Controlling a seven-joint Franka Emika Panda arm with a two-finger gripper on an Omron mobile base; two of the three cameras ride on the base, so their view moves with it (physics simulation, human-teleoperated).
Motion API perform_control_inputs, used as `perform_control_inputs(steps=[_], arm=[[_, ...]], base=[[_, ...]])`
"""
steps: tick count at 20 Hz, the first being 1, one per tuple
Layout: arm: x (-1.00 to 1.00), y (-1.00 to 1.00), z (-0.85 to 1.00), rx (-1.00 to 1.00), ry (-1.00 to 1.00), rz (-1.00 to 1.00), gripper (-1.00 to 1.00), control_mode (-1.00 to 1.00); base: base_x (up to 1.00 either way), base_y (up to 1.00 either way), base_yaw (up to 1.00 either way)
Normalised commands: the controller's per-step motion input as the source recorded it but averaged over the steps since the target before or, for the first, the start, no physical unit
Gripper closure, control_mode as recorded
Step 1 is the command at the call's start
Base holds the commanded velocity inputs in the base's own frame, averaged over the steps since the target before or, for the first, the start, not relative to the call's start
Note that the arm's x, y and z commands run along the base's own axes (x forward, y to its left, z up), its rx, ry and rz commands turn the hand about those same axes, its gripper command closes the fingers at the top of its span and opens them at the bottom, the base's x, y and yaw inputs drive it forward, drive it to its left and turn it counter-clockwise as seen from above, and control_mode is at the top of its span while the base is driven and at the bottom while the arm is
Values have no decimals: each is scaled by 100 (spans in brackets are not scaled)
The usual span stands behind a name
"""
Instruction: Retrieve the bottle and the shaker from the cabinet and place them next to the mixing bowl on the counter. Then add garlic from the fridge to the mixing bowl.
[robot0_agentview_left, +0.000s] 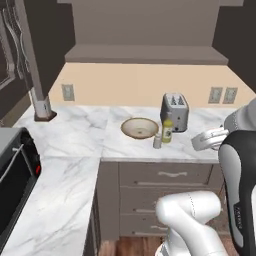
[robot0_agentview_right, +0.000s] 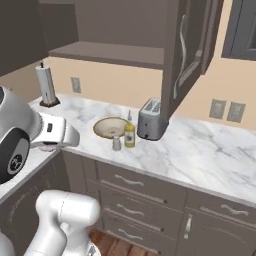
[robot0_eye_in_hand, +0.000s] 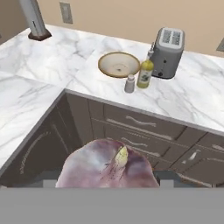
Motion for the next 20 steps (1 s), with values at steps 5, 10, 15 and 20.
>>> perform_control_inputs(steps=[5, 10, 15, 20], arm=[[0, 0, 0, 0, 0, 0, 100, 100], [0, 0, 0, 0, 0, 0, 100, 100], [0, 0, 0, 0, 0, 0, 100, 100], [0, 0, 0, 0, 0, 0, 100, 100]], base=[[61, 14, -7], [50, 64, -17], [92, 29, -17], [78, 0, -14]])
